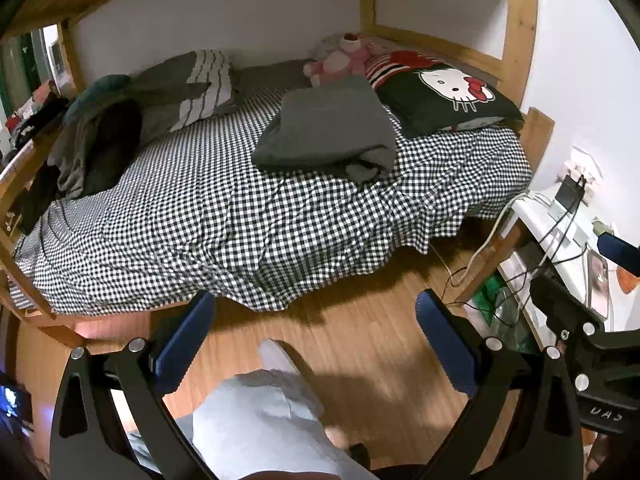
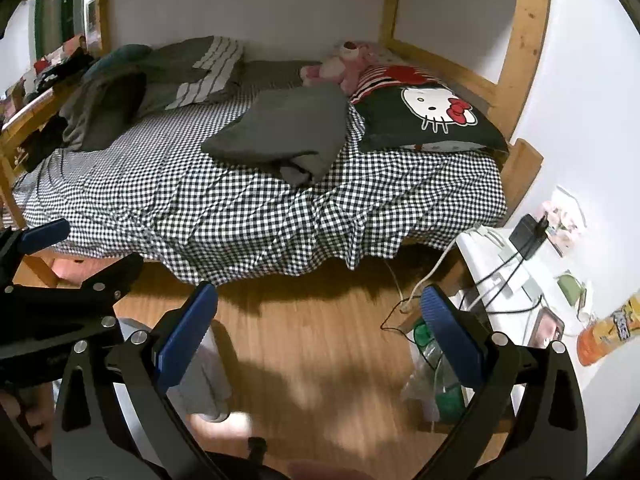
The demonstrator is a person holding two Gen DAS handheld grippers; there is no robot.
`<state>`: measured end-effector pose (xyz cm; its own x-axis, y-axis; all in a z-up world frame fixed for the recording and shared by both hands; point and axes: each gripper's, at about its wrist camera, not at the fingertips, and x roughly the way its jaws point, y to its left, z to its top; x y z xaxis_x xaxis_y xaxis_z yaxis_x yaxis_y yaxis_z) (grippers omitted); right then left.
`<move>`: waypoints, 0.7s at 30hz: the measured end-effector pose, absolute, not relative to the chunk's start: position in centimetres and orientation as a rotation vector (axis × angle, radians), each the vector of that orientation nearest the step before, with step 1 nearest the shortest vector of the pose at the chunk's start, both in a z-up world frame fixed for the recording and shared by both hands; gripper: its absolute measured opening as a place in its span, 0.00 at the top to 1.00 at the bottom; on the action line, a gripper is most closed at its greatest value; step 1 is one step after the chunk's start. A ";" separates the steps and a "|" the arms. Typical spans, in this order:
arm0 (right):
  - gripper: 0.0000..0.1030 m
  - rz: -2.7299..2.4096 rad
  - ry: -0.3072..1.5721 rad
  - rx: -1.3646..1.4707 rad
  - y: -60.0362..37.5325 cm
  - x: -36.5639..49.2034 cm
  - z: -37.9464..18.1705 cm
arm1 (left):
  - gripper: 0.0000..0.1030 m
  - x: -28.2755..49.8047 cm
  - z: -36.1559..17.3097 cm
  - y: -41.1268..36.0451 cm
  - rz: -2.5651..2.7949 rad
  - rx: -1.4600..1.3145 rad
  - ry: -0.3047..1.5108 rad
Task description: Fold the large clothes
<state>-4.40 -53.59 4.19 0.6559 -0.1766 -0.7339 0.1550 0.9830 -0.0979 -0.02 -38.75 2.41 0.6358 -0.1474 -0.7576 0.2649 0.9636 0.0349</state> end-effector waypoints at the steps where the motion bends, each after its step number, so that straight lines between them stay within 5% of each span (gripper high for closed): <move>1: 0.03 -0.187 0.837 -0.030 -53.4 -4.9 4.2 | 0.05 -0.6 2.4 -38.6 -0.233 0.146 0.850; 21: 0.03 -0.170 0.818 -0.034 -53.3 -8.8 4.6 | 0.05 -3.5 2.4 -37.8 -0.233 0.147 0.857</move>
<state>-8.79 -53.26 4.61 0.6711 -0.1644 -0.7230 0.1382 0.9858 -0.0958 -3.46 -37.84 2.38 0.6318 -0.1436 -0.7617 0.2616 0.9646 0.0351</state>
